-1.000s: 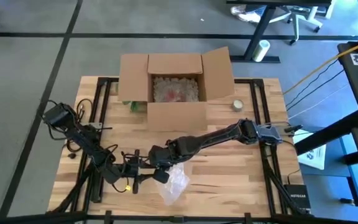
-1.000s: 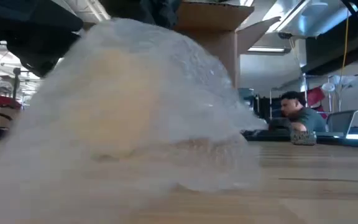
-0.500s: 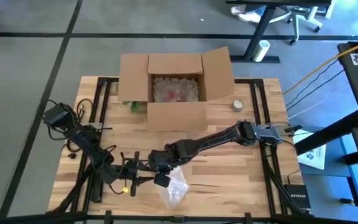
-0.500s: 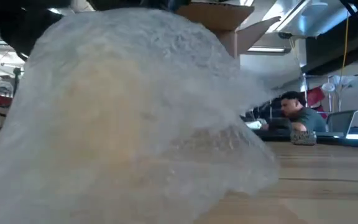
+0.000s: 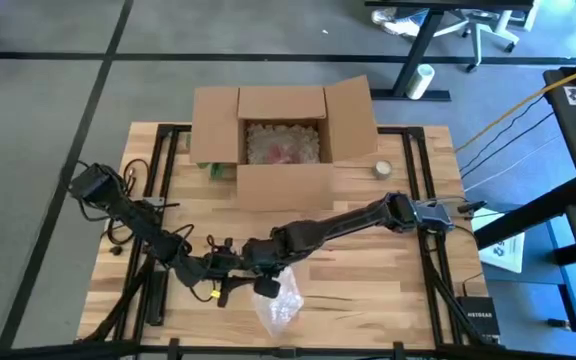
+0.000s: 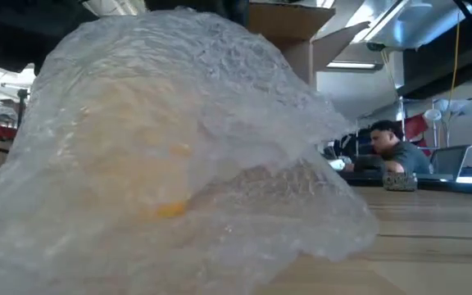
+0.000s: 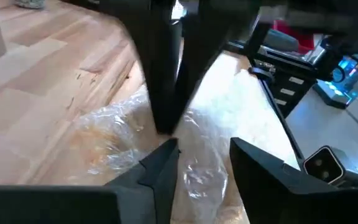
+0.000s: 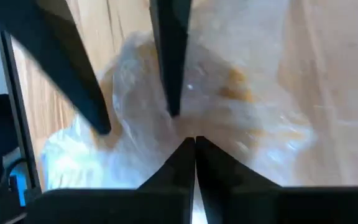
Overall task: Wrap mug
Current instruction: Wrap the yellow cup with bubble wrap
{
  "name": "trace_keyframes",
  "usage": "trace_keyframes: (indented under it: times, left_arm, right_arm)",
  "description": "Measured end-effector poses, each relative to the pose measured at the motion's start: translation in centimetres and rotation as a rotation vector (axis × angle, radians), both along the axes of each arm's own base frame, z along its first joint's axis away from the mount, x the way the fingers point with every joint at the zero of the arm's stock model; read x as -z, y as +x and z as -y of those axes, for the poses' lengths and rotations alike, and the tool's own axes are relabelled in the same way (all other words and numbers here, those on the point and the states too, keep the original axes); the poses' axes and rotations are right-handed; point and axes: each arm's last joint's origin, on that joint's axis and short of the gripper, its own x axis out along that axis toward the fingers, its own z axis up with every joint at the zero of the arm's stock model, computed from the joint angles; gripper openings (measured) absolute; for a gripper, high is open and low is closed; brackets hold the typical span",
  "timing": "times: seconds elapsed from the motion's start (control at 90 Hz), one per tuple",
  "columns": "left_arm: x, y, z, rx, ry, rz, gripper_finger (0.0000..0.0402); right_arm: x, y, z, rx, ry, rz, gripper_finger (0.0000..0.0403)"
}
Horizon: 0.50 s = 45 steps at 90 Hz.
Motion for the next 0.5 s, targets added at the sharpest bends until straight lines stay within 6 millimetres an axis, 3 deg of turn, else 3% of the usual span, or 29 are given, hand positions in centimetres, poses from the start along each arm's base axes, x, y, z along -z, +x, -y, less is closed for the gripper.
trace_keyframes:
  times: [0.289,0.5]
  left_arm:
    - [0.1,0.0,0.0,0.003,0.016,-0.003,0.0087]
    - [0.1,0.0,0.0,0.013,0.046,0.002,0.0039]
  right_arm:
    - [-4.8,-2.4,-0.2,0.013,0.002,0.062,0.0]
    - [-5.5,-5.6,-3.8,-0.041,-0.057,-0.038,0.0]
